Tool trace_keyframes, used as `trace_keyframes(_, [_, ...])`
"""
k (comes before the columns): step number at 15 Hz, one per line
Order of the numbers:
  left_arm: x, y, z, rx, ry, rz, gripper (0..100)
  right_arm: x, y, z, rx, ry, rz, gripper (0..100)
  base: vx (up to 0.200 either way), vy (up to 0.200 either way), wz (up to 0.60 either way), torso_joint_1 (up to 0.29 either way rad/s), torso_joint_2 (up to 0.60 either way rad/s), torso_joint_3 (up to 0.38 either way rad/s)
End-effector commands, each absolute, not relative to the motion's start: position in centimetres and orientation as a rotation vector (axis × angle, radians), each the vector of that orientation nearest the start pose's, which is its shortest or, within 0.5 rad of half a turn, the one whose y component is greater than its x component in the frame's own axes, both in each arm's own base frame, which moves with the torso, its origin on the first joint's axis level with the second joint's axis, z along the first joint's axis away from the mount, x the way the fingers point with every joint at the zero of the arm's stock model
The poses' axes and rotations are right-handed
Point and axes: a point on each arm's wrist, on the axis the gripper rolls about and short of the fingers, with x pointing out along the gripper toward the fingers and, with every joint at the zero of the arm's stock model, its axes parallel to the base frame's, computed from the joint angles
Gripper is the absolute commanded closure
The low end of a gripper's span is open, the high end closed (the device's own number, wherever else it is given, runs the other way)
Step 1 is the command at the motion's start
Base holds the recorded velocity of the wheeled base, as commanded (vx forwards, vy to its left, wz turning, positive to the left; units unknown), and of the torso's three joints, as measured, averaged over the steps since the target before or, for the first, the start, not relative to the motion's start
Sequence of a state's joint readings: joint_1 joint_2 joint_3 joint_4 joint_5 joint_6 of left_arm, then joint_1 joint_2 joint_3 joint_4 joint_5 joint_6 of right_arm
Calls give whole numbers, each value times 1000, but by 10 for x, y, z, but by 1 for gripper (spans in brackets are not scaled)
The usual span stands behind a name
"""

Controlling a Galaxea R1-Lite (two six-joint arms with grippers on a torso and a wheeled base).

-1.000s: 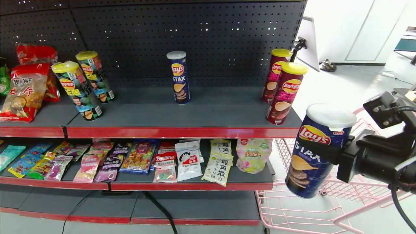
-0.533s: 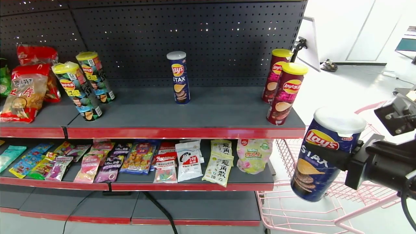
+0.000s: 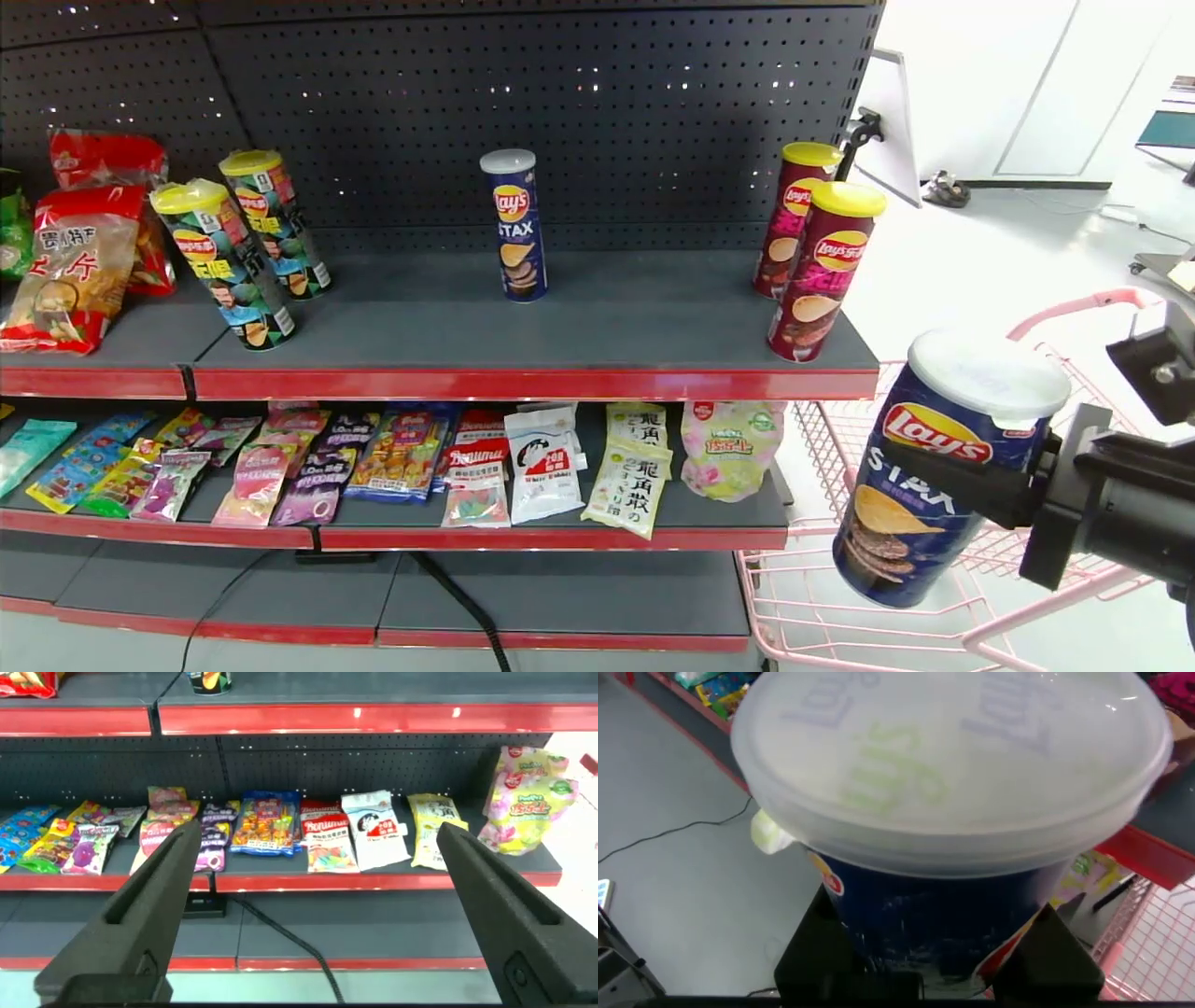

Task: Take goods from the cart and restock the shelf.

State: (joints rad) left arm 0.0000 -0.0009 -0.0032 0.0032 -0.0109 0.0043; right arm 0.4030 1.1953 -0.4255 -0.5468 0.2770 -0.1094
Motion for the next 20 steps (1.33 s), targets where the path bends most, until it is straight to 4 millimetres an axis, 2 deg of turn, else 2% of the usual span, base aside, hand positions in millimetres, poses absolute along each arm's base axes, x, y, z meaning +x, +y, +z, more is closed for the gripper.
trace_keyframes(1, [-23,0,76,6,0,-11,0,150,71,189,-117,188,710,100,0,200,0,2,-2,2])
trace_keyframes(15, [-23,0,76,6,0,-11,0,146,70,194,-114,159,715,100,0,200,0,3,3,3])
trace_keyframes(20, [-23,0,76,8,0,-11,0,140,68,196,-110,138,756,100,0,0,0,0,0,0])
